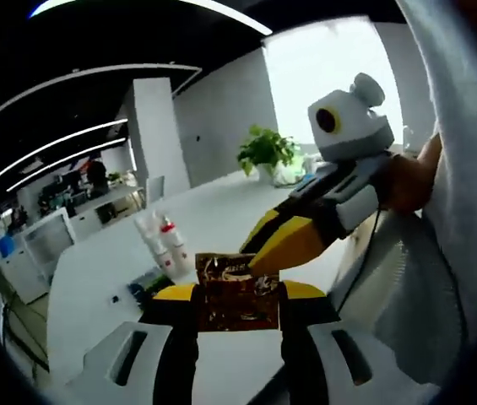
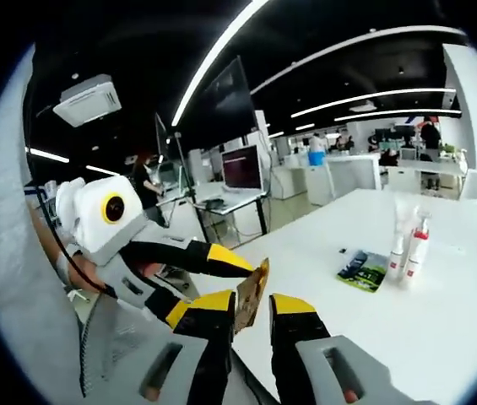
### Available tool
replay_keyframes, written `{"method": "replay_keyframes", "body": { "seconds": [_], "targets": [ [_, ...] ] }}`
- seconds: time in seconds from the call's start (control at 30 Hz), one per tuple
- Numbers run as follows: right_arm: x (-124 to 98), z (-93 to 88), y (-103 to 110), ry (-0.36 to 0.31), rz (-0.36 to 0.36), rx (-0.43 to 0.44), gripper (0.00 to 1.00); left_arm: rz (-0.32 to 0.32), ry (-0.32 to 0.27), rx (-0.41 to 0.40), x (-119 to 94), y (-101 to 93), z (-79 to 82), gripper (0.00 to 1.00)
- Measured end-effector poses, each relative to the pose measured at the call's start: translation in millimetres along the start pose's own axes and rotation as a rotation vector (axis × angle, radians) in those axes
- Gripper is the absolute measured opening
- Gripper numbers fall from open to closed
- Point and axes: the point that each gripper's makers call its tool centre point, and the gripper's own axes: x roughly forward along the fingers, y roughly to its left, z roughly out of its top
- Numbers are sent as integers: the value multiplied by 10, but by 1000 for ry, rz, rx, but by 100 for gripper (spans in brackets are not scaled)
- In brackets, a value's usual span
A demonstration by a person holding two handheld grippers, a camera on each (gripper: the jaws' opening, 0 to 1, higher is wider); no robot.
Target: Arrange the skincare products in the storage area until every visible bottle or jar stands upright without overlapping.
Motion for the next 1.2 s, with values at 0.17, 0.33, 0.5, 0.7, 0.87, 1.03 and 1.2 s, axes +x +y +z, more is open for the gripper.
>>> {"method": "replay_keyframes", "body": {
  "seconds": [0.17,0.33,0.5,0.7,0.87,1.03,1.2],
  "targets": [
    [15,-63,6,31,9,11,1,-23,-17,98,1,-111,41,34],
    [16,-93,5,49,5,20,0,-24,-10,107,4,-108,11,35],
    [5,-102,13,53,6,-15,0,-35,-38,55,-29,-77,40,35],
    [-10,-87,10,47,8,-36,0,-2,-27,-9,-60,42,-6,34],
    [-30,-172,35,90,58,-57,0,-9,-35,-50,-78,79,12,26],
    [-157,-60,62,47,118,-27,0,-68,-33,-68,-68,-31,16,24],
    [-254,-82,89,90,274,-129,0,-152,-5,-98,-33,-195,-20,25]
  ]
}}
